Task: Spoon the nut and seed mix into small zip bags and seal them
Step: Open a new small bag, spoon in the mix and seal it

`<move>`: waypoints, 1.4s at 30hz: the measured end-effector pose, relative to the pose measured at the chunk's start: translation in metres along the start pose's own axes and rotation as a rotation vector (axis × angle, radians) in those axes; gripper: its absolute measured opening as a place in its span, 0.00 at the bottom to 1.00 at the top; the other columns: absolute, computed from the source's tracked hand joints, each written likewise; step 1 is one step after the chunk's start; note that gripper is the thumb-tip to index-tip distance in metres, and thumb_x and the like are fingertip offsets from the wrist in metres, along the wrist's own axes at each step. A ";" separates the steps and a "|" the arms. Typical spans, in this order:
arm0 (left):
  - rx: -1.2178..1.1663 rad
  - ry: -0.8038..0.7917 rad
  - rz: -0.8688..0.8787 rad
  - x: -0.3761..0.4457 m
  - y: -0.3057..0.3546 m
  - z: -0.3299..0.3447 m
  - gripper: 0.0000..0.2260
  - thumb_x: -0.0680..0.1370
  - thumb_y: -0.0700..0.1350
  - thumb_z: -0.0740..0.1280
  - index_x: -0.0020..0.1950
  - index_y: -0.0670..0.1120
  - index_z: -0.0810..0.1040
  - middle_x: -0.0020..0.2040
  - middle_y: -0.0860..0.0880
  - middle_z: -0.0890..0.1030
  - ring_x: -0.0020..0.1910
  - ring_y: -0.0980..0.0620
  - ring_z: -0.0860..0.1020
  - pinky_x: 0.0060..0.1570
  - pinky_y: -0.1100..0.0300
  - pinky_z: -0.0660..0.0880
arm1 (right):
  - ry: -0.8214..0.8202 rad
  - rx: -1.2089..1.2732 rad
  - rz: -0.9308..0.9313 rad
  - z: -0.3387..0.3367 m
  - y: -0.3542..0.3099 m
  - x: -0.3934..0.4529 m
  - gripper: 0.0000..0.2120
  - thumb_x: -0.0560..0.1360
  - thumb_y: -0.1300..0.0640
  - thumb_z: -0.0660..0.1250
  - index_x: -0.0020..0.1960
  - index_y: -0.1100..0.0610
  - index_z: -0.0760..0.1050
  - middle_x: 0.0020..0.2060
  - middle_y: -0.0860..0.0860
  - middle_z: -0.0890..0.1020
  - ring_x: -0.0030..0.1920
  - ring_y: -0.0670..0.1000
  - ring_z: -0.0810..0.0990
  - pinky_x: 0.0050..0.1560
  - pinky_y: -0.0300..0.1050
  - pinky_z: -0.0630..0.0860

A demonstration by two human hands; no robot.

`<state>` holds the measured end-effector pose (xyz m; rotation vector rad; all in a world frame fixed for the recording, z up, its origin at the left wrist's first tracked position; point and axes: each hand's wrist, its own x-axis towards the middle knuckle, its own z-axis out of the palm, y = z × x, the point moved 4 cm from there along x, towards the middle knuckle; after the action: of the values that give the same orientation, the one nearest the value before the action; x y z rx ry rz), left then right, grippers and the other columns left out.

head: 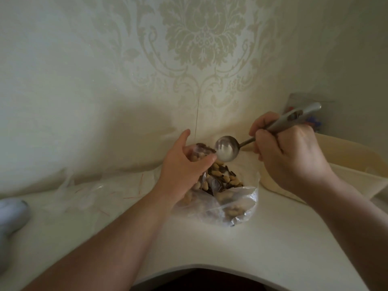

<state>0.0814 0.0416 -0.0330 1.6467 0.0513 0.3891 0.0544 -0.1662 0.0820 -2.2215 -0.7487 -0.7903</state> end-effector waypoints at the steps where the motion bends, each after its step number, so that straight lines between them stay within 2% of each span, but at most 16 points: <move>1: -0.025 -0.008 -0.005 -0.001 0.001 0.001 0.44 0.73 0.47 0.81 0.83 0.59 0.60 0.50 0.58 0.87 0.44 0.47 0.87 0.43 0.55 0.86 | 0.006 0.000 0.005 0.000 0.002 -0.002 0.11 0.78 0.60 0.59 0.41 0.51 0.76 0.28 0.53 0.80 0.31 0.51 0.80 0.36 0.53 0.76; 2: -0.049 -0.020 -0.004 -0.002 0.002 0.002 0.44 0.74 0.45 0.81 0.83 0.57 0.60 0.50 0.56 0.87 0.40 0.44 0.86 0.40 0.52 0.85 | 0.008 -0.001 0.007 0.000 0.003 -0.004 0.11 0.77 0.60 0.58 0.40 0.51 0.76 0.28 0.53 0.80 0.31 0.51 0.80 0.36 0.53 0.75; 4: -0.127 -0.027 -0.004 -0.001 0.002 0.003 0.44 0.75 0.43 0.80 0.84 0.54 0.59 0.51 0.52 0.88 0.37 0.50 0.84 0.38 0.53 0.82 | 0.004 0.005 0.014 0.000 0.004 -0.008 0.11 0.76 0.60 0.58 0.40 0.52 0.76 0.28 0.52 0.80 0.31 0.51 0.80 0.36 0.53 0.75; 6: -0.174 -0.025 0.016 0.002 0.004 -0.001 0.43 0.75 0.41 0.80 0.84 0.52 0.59 0.53 0.51 0.88 0.45 0.52 0.87 0.43 0.57 0.82 | -0.010 0.021 0.032 0.001 0.005 -0.011 0.10 0.76 0.59 0.58 0.40 0.52 0.76 0.28 0.52 0.79 0.31 0.51 0.79 0.37 0.54 0.75; 11: 0.227 -0.226 0.080 0.000 0.005 -0.004 0.45 0.75 0.48 0.79 0.85 0.56 0.56 0.52 0.59 0.87 0.42 0.56 0.84 0.53 0.57 0.82 | -0.041 0.012 0.044 0.005 0.005 -0.013 0.10 0.77 0.58 0.58 0.41 0.53 0.76 0.27 0.52 0.79 0.31 0.50 0.79 0.36 0.51 0.74; 14: 0.383 -0.266 0.122 0.003 0.004 -0.005 0.45 0.74 0.50 0.78 0.85 0.58 0.56 0.50 0.62 0.87 0.46 0.55 0.83 0.59 0.56 0.79 | -0.063 0.021 0.066 0.006 0.005 -0.014 0.10 0.76 0.57 0.57 0.41 0.52 0.76 0.28 0.51 0.80 0.32 0.49 0.79 0.35 0.47 0.73; 17: 0.452 -0.266 0.095 0.010 0.002 -0.011 0.46 0.72 0.50 0.79 0.84 0.61 0.56 0.51 0.63 0.86 0.47 0.57 0.84 0.56 0.60 0.79 | -0.099 0.005 0.083 0.011 0.006 -0.015 0.11 0.77 0.56 0.57 0.41 0.52 0.76 0.28 0.50 0.80 0.32 0.49 0.79 0.34 0.48 0.73; 19: 0.500 -0.271 0.056 0.011 -0.001 -0.012 0.42 0.72 0.50 0.79 0.82 0.59 0.62 0.50 0.67 0.85 0.49 0.63 0.83 0.54 0.65 0.76 | -0.121 0.001 0.089 0.015 0.007 -0.017 0.11 0.79 0.58 0.58 0.42 0.51 0.76 0.29 0.51 0.80 0.31 0.49 0.79 0.34 0.50 0.73; 22: 0.476 -0.296 0.058 0.010 -0.002 -0.009 0.20 0.72 0.47 0.78 0.62 0.60 0.82 0.49 0.69 0.85 0.51 0.68 0.82 0.59 0.58 0.79 | -0.094 0.023 0.087 0.017 0.004 -0.016 0.10 0.79 0.58 0.58 0.43 0.50 0.76 0.29 0.51 0.80 0.31 0.49 0.80 0.35 0.53 0.75; 24: 0.424 -0.308 0.053 0.009 -0.002 -0.008 0.10 0.72 0.46 0.78 0.51 0.57 0.86 0.50 0.65 0.86 0.52 0.66 0.83 0.61 0.53 0.80 | -0.061 0.044 0.071 0.018 0.001 -0.015 0.10 0.79 0.58 0.57 0.44 0.50 0.75 0.29 0.51 0.80 0.31 0.51 0.80 0.33 0.53 0.76; 26: 0.383 -0.302 0.004 0.009 -0.003 -0.009 0.06 0.72 0.47 0.79 0.46 0.54 0.86 0.48 0.61 0.87 0.48 0.59 0.86 0.57 0.48 0.83 | -0.035 0.066 0.063 0.018 -0.001 -0.014 0.10 0.79 0.58 0.57 0.45 0.52 0.76 0.30 0.51 0.79 0.31 0.52 0.80 0.33 0.54 0.76; 28: 0.313 -0.311 -0.069 0.008 -0.003 -0.010 0.05 0.72 0.48 0.80 0.46 0.53 0.86 0.44 0.54 0.87 0.40 0.50 0.86 0.52 0.43 0.85 | -0.029 0.065 0.072 0.017 -0.001 -0.013 0.10 0.79 0.58 0.57 0.45 0.52 0.76 0.30 0.50 0.79 0.31 0.52 0.80 0.34 0.54 0.77; 30: 0.208 -0.317 -0.141 0.007 -0.001 -0.010 0.05 0.75 0.45 0.79 0.49 0.50 0.87 0.40 0.49 0.86 0.37 0.49 0.84 0.48 0.42 0.86 | -0.043 0.055 0.092 0.017 0.001 -0.013 0.10 0.78 0.57 0.57 0.45 0.51 0.76 0.29 0.51 0.80 0.31 0.51 0.80 0.34 0.53 0.76; 35: 0.100 -0.220 -0.193 0.014 0.011 -0.022 0.10 0.75 0.48 0.78 0.52 0.45 0.85 0.40 0.41 0.86 0.36 0.48 0.83 0.43 0.49 0.83 | -0.122 0.025 0.148 0.020 -0.001 -0.018 0.12 0.80 0.59 0.58 0.41 0.53 0.76 0.28 0.52 0.80 0.31 0.50 0.79 0.35 0.51 0.74; 38: 0.133 -0.153 -0.195 0.018 0.012 -0.027 0.07 0.77 0.52 0.76 0.51 0.51 0.85 0.39 0.48 0.87 0.37 0.53 0.83 0.48 0.52 0.80 | -0.193 -0.038 0.148 0.024 -0.004 -0.018 0.12 0.80 0.58 0.58 0.40 0.54 0.75 0.27 0.52 0.80 0.30 0.52 0.80 0.36 0.54 0.75; 42: 0.155 -0.136 -0.214 0.019 0.010 -0.030 0.08 0.77 0.54 0.76 0.52 0.53 0.84 0.37 0.52 0.87 0.35 0.56 0.83 0.43 0.54 0.78 | -0.230 -0.060 0.099 0.027 -0.011 -0.014 0.16 0.82 0.57 0.57 0.38 0.58 0.74 0.26 0.55 0.80 0.28 0.57 0.79 0.32 0.50 0.72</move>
<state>0.0894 0.0740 -0.0174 1.7967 0.1575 0.1112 0.0464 -0.1438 0.0598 -2.4111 -0.7241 -0.5207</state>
